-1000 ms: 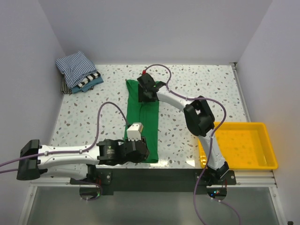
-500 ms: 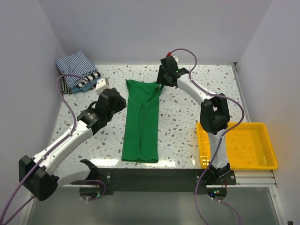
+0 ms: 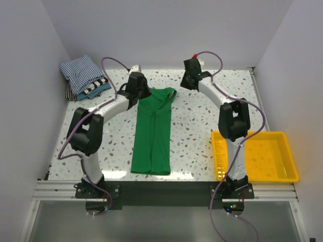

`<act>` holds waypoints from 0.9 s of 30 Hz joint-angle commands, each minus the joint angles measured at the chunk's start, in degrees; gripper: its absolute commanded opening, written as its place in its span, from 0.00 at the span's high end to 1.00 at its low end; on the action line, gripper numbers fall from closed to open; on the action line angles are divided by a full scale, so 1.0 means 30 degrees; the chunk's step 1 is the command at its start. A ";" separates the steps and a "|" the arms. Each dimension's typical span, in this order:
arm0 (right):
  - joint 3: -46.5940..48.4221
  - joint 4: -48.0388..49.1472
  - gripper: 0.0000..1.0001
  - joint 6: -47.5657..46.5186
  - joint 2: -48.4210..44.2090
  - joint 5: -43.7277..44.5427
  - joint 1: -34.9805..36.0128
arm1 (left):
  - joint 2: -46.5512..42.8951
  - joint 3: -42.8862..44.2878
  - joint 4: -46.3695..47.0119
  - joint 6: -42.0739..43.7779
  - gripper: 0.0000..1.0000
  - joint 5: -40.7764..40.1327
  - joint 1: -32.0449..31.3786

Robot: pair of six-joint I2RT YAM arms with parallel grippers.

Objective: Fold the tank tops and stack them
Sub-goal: Fold the tank top

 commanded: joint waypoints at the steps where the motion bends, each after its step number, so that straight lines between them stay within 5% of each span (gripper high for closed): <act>1: 0.0174 0.0372 0.81 0.0775 0.0493 0.0114 -0.0076 | 0.3365 0.3241 0.3085 0.1244 0.79 0.2293 0.0517; 6: 0.0523 0.0693 0.90 0.1185 0.1576 -0.0647 -0.0193 | 0.7446 0.7922 0.3499 0.1568 0.80 0.4087 0.0547; 13: 0.1343 0.1046 0.92 0.1800 0.3130 -0.1204 -0.0368 | 1.1168 1.0657 0.4642 0.0426 0.81 0.6373 0.0547; 27: 0.0409 0.4207 0.94 0.3674 0.3747 -0.4482 -0.0457 | 1.1203 0.9254 0.6048 -0.0454 0.89 0.7195 0.0547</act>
